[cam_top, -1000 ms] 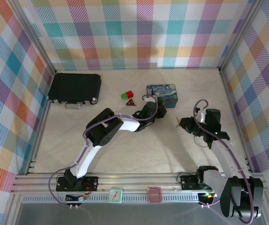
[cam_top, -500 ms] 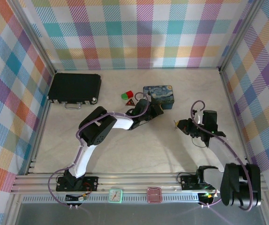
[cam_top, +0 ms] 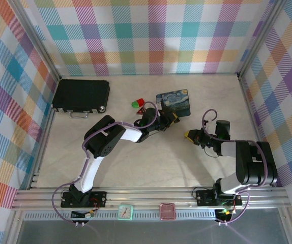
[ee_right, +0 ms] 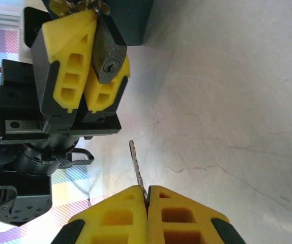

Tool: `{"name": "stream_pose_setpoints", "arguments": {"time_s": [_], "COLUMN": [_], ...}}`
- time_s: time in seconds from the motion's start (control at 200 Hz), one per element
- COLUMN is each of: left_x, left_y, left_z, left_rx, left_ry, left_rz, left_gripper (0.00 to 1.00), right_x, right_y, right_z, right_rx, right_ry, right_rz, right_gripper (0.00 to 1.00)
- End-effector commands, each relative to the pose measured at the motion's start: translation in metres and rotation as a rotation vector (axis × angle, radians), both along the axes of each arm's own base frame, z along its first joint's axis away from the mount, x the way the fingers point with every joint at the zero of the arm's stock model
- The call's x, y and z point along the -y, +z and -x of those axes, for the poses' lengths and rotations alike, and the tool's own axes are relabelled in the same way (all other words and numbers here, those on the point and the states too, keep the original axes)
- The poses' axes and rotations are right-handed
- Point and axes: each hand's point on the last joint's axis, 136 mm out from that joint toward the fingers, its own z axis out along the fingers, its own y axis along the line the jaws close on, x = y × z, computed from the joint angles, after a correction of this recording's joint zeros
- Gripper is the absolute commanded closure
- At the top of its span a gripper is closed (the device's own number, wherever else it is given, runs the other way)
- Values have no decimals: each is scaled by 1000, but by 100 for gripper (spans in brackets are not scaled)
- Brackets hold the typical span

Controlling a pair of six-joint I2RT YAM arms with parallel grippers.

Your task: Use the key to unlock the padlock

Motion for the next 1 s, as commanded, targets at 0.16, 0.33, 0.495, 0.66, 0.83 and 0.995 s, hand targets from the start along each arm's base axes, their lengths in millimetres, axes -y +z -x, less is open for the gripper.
{"name": "stream_pose_setpoints", "arguments": {"time_s": [0.16, 0.33, 0.495, 0.66, 0.83, 0.995], "left_x": [5, 6, 5, 7, 7, 10], "left_y": [27, 26, 24, 24, 23, 27], "left_z": [3, 4, 6, 7, 8, 6], "left_rx": [7, 3, 7, 12, 13, 26], "left_ry": [-24, -29, -28, -28, -25, -28], "left_rz": [127, 125, 98, 82, 79, 100], "left_gripper": [100, 100, 100, 100, 100, 100], "right_x": [-6, -8, -11, -11, -13, -21], "right_y": [20, 18, 20, 21, 13, 8], "right_z": [-19, -25, -29, -36, -39, -40], "right_rx": [139, 141, 156, 158, 136, 128], "right_ry": [46, 53, 62, 58, 74, 108], "right_rz": [-86, -106, -99, -99, -128, -136], "right_gripper": [100, 100, 100, 100, 100, 100]}}
